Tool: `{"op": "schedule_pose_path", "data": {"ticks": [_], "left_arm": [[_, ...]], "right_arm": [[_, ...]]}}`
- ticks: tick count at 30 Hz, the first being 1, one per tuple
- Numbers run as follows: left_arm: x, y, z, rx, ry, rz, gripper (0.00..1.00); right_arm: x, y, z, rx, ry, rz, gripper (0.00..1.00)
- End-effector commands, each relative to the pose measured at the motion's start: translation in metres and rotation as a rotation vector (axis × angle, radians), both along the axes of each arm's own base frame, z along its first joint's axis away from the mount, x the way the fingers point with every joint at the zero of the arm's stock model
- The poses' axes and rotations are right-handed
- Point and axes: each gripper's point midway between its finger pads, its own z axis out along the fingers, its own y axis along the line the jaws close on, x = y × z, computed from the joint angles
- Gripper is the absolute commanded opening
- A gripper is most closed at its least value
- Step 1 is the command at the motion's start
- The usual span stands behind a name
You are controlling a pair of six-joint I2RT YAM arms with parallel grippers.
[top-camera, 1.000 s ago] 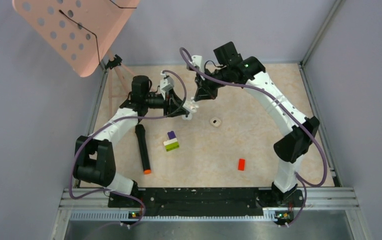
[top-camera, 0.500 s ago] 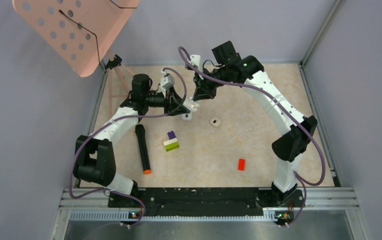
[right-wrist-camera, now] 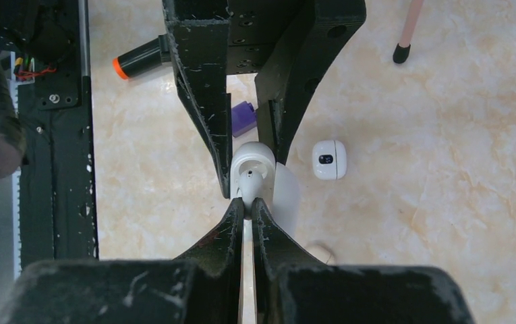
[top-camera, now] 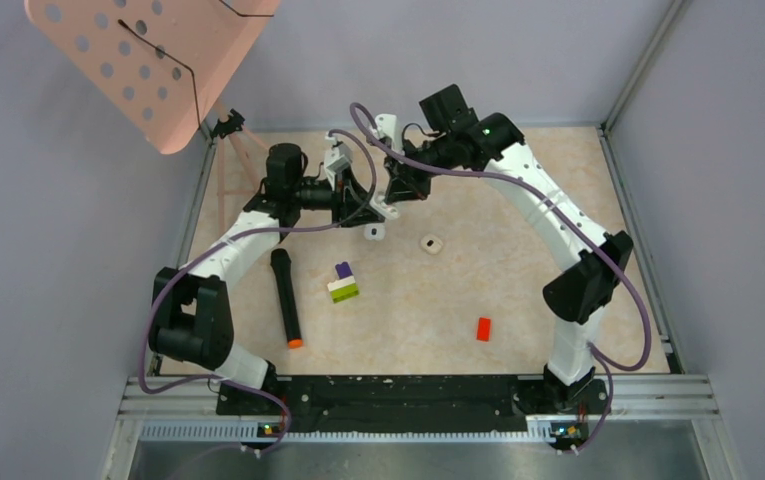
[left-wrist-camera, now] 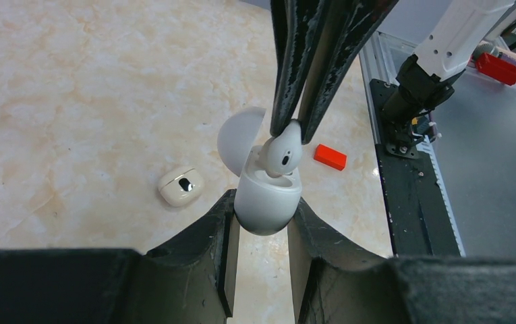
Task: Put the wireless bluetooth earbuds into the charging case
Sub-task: Place the earbud in the charging case.
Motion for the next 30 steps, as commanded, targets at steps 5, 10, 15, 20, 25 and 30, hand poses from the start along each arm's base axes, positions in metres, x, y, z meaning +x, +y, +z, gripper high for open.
{"op": "schedule_pose_path", "data": {"ticks": [5,10,15,20,25,30], "left_arm": [[-0.005,-0.005,0.027,-0.040,-0.126,-0.056,0.00],[-0.008,-0.009,0.027,-0.040,-0.134,-0.066,0.00],[-0.010,-0.013,0.028,-0.041,-0.157,-0.078,0.00],[-0.009,-0.013,0.028,-0.037,-0.162,-0.070,0.00],[-0.009,-0.010,0.023,-0.025,-0.136,-0.051,0.00],[-0.008,-0.009,0.022,-0.024,-0.131,-0.048,0.00]], "right_arm": [[0.003,0.008,0.003,-0.025,-0.085,0.032,0.00],[0.001,0.011,-0.003,-0.034,-0.063,0.045,0.00],[0.003,0.017,-0.007,-0.034,-0.061,0.049,0.00],[0.006,0.019,-0.001,-0.038,-0.078,0.022,0.08],[-0.003,0.002,0.039,0.040,-0.121,0.005,0.18],[-0.008,-0.023,0.069,0.090,-0.145,-0.048,0.26]]}}
